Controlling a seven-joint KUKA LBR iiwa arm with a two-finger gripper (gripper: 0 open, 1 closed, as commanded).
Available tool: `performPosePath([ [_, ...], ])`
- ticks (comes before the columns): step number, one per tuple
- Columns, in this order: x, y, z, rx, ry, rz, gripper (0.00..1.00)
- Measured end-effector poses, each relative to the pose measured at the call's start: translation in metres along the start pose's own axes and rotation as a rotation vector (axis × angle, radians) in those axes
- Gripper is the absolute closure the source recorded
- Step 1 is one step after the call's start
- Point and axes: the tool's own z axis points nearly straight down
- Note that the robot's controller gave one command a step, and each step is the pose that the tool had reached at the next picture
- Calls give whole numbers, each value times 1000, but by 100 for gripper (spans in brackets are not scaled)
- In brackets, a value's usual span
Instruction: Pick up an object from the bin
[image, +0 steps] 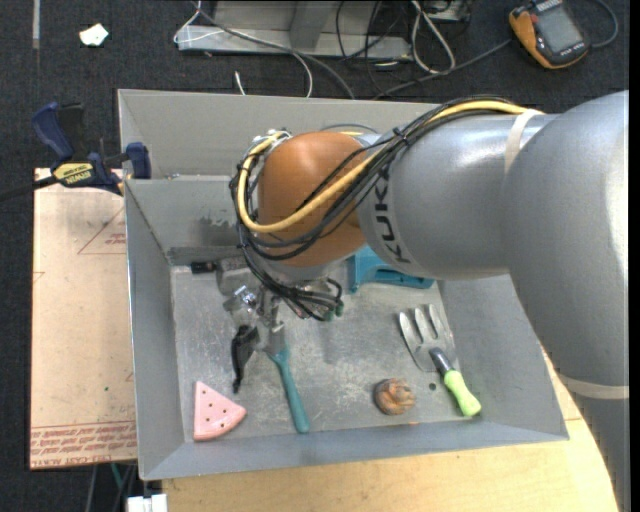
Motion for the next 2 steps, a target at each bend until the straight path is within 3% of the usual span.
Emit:
performPosePath([
  [2, -1, 0, -97, 1, -4, 2, 100],
])
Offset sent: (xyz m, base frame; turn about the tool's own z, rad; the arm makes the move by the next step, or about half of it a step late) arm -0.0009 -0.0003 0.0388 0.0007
